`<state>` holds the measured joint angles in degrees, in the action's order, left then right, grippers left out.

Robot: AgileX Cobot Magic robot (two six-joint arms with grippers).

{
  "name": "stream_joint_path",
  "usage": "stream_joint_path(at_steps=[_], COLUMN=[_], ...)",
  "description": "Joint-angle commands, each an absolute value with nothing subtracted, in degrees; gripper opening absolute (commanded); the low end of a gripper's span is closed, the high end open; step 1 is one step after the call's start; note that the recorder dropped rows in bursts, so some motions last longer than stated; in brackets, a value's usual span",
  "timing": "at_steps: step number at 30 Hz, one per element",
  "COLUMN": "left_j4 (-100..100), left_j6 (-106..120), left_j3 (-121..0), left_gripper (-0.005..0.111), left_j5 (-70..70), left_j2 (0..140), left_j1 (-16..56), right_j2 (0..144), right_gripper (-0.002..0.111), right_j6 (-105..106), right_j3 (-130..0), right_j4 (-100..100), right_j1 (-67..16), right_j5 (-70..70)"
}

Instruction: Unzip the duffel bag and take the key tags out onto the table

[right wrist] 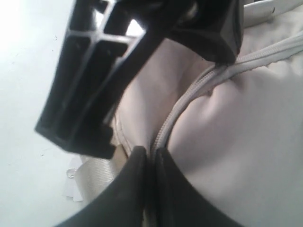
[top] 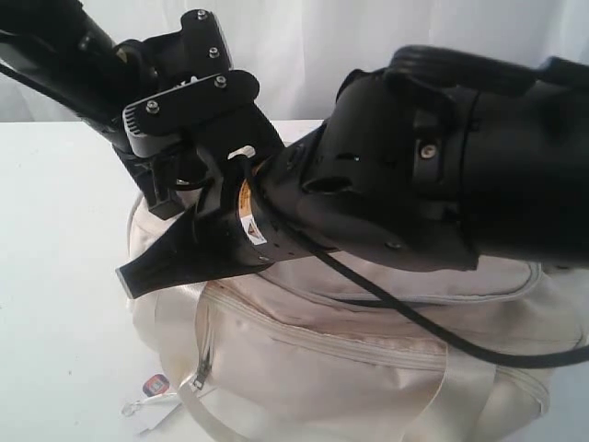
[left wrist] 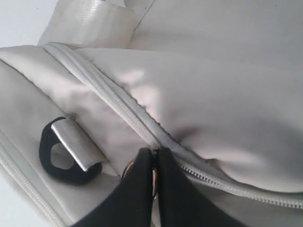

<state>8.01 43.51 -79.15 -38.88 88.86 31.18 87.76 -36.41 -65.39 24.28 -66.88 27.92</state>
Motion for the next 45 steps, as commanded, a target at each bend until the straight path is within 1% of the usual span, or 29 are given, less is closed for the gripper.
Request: stream_joint_path(at_steps=[1,6,15,28,34,40,45], left_j4=[8.00,7.06,7.06,7.06,8.53,8.86,11.96], left_j6=[43.56,43.10,42.33,42.07,39.40,39.40,39.13], left_j3=[-79.42,-79.42,-79.42,-79.42,-79.42,-79.52,-84.11], left_gripper=[0.000,0.000,0.000,0.000,0.000,0.000,0.000], left_j5=[-37.10,-34.26,-28.61,-20.63,-15.80,-12.44,-13.14], left_j2=[88.61,88.61,88.83,93.49,93.76,94.71,97.96], left_j1=[30.97,30.97,30.97,30.97,28.59,28.00,28.00], right_j2=[86.52,86.52,86.52,86.52,86.52,86.52,86.52], right_gripper=[0.000,0.000,0.000,0.000,0.000,0.000,0.000], right_j6=[-36.76,-36.76,-36.34,-36.24,-36.24,-36.24,-36.24], right_j3=[-65.48,-65.48,-65.48,-65.48,-65.48,-65.48,-65.48], right_j4=[23.58,22.15,22.11,21.46,21.09,21.09,20.97], right_j1=[-66.83,-66.94,-69.62,-70.28,-70.28,-70.28,-70.28], right_j5=[28.47,28.60,27.95,27.97,27.82,27.70,27.58])
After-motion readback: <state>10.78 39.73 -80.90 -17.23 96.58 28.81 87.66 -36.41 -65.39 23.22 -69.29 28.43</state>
